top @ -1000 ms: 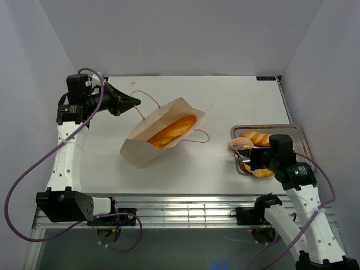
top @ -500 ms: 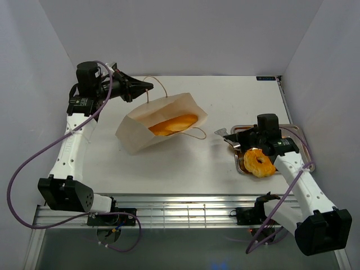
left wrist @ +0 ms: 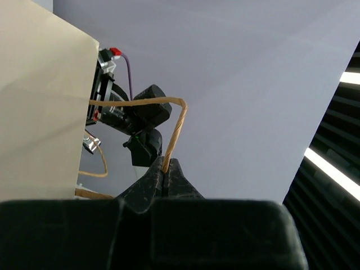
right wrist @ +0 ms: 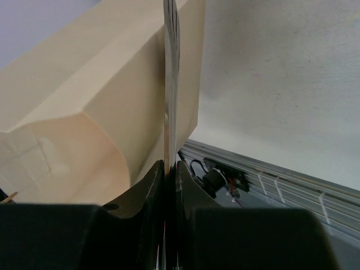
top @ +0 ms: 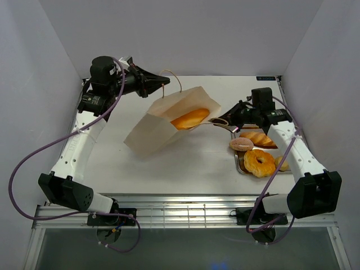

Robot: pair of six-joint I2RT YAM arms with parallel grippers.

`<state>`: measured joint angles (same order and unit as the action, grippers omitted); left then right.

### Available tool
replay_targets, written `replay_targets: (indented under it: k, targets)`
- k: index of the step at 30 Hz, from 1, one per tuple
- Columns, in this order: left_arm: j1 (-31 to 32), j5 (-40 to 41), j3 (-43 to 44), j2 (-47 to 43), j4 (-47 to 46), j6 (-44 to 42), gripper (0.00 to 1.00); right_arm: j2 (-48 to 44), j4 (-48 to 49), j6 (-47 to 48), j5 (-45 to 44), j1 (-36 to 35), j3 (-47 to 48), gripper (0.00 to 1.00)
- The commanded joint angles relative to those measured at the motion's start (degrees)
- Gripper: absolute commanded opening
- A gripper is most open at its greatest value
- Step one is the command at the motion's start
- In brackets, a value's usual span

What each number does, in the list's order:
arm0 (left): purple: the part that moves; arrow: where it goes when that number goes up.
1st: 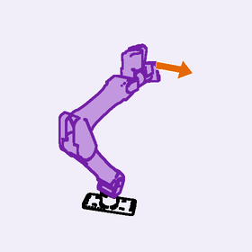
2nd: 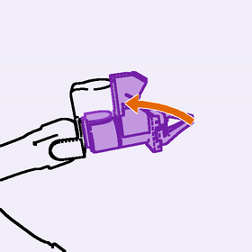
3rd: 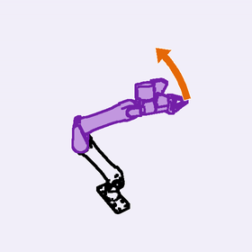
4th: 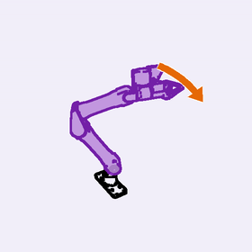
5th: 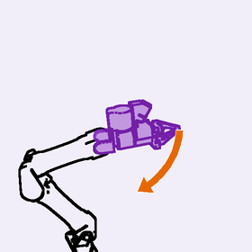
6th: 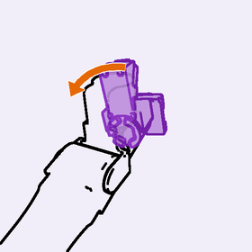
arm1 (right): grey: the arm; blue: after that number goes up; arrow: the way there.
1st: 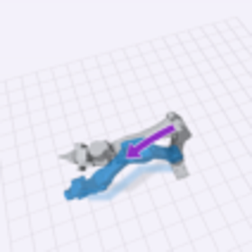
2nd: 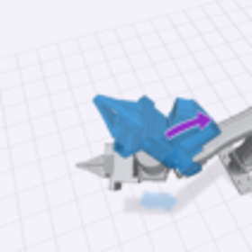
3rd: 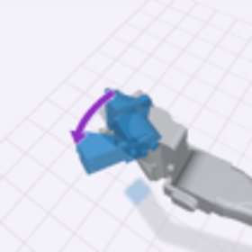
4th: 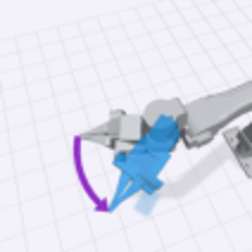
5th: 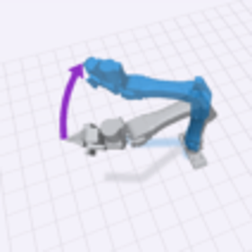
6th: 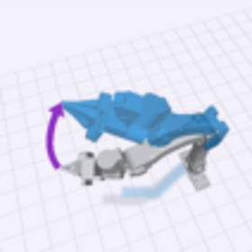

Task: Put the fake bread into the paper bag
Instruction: Adjust the paper bag at the center of the board.

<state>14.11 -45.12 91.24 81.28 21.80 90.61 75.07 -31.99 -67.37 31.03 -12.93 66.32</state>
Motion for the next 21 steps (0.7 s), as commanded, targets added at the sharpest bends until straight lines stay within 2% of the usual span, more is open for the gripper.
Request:
replay_targets:
  k: [1, 4, 10, 15, 21]
  targets:
    - [4.24, 4.94, 2.1, -1.38, -2.64, 2.03, 0.0, 1.3, -6.66, 10.22, 7.38, -0.52, 6.17, 0.08]
    - [7.93, 7.06, 0.35, -1.21, -3.26, 1.59, 0.0, 1.05, -10.02, 12.61, 4.75, -0.52, 11.45, 0.08]
    - [13.48, 10.32, -6.33, -1.12, -8.96, 2.64, 0.0, 1.48, -9.32, 13.06, 5.01, -0.43, 15.49, 0.08]
    - [13.66, 10.14, -10.54, -2.69, -9.15, 0.45, 0.0, 4.12, -8.62, 14.29, 5.27, -0.43, 19.54, 0.08]
    - [11.56, 7.16, -21.71, -11.65, -8.45, 0.27, 0.0, 7.72, -5.72, 14.29, 8.96, -3.41, 19.54, 0.08]
